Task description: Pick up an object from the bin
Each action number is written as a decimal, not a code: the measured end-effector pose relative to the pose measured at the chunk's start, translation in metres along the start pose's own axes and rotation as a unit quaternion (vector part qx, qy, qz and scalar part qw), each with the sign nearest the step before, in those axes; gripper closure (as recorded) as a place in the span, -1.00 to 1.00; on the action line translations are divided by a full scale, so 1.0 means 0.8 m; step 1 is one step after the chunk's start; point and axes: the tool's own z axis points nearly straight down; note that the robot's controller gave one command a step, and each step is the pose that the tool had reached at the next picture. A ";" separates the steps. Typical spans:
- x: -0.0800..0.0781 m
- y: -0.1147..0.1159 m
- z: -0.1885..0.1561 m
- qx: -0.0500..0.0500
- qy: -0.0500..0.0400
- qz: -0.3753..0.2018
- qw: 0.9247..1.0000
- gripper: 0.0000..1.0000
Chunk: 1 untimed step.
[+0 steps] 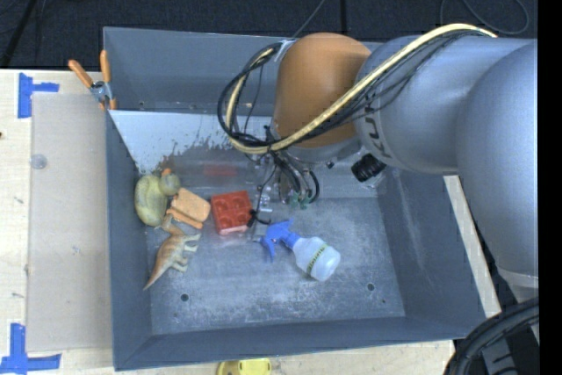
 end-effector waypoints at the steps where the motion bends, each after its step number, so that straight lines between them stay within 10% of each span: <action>1: 0.007 0.005 0.038 -0.003 0.000 0.010 1.000 -1.00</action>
Offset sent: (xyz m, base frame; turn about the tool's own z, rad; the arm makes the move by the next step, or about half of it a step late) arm -0.0110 0.0018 -0.0652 0.1897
